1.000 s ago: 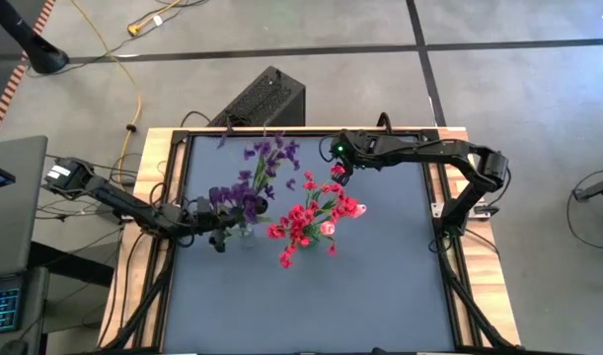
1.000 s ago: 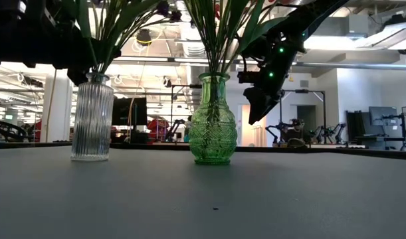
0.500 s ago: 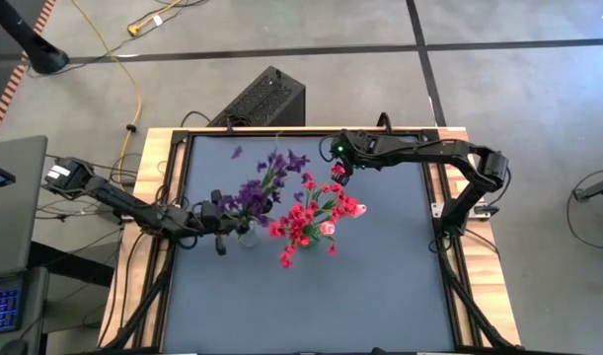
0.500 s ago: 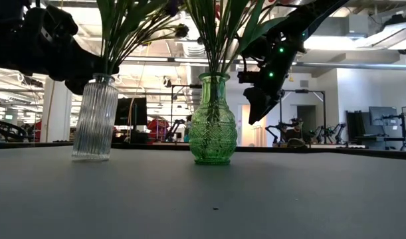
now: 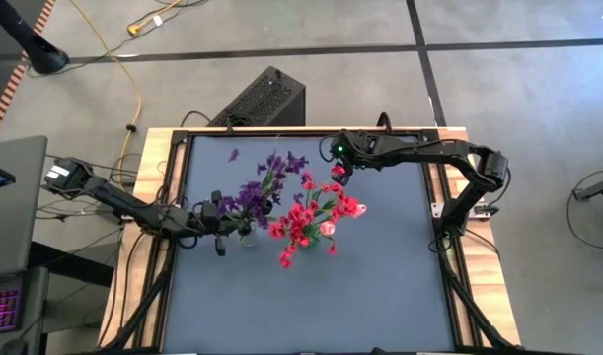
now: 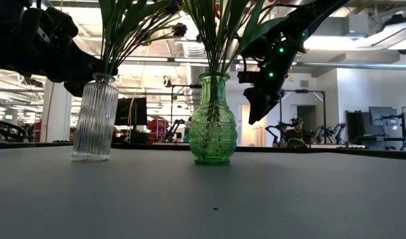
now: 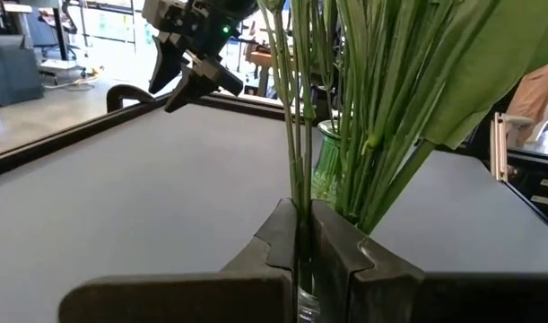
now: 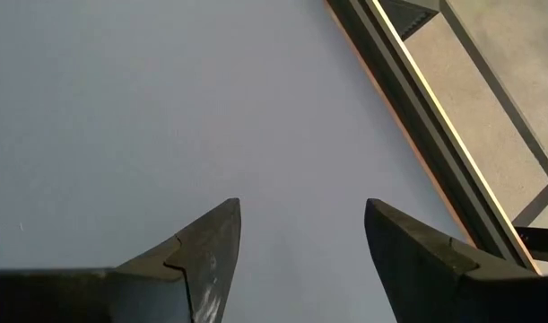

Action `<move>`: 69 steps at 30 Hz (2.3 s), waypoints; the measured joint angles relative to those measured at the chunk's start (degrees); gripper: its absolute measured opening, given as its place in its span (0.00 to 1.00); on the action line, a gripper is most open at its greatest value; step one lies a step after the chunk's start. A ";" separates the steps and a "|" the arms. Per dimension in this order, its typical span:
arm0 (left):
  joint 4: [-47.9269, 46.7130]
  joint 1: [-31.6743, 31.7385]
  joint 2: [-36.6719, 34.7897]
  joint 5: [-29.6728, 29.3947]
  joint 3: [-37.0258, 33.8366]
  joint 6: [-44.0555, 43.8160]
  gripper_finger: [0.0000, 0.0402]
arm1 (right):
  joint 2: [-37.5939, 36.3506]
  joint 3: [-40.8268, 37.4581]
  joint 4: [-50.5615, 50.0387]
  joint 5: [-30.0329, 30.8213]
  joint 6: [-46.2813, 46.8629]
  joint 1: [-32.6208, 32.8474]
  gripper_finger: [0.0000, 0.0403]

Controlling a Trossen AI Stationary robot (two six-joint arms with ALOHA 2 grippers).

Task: Sort flowers into vase by color
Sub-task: Put the violet flowers into the transparent vase

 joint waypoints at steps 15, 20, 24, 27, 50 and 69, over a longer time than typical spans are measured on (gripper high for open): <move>-3.95 0.02 -7.27 1.25 0.00 -2.72 0.07 | 0.00 0.00 0.00 0.00 0.02 0.00 0.66; -7.34 0.02 -8.69 1.85 0.00 -4.39 0.20 | 0.00 0.00 0.00 0.00 0.02 0.00 0.66; -8.29 0.02 -9.07 5.02 0.00 -4.46 0.28 | 0.00 0.00 0.02 0.00 0.02 -0.02 0.66; -8.32 0.02 -9.08 6.50 0.00 -2.82 0.31 | 0.00 0.00 0.06 0.00 0.02 -0.01 0.66; -11.92 0.02 -11.14 5.67 0.00 2.62 0.32 | 0.00 0.00 0.04 0.00 0.02 -0.01 0.66; -43.17 0.02 -26.94 5.92 8.32 -0.39 0.32 | 0.00 0.01 0.87 0.00 0.02 -0.02 0.66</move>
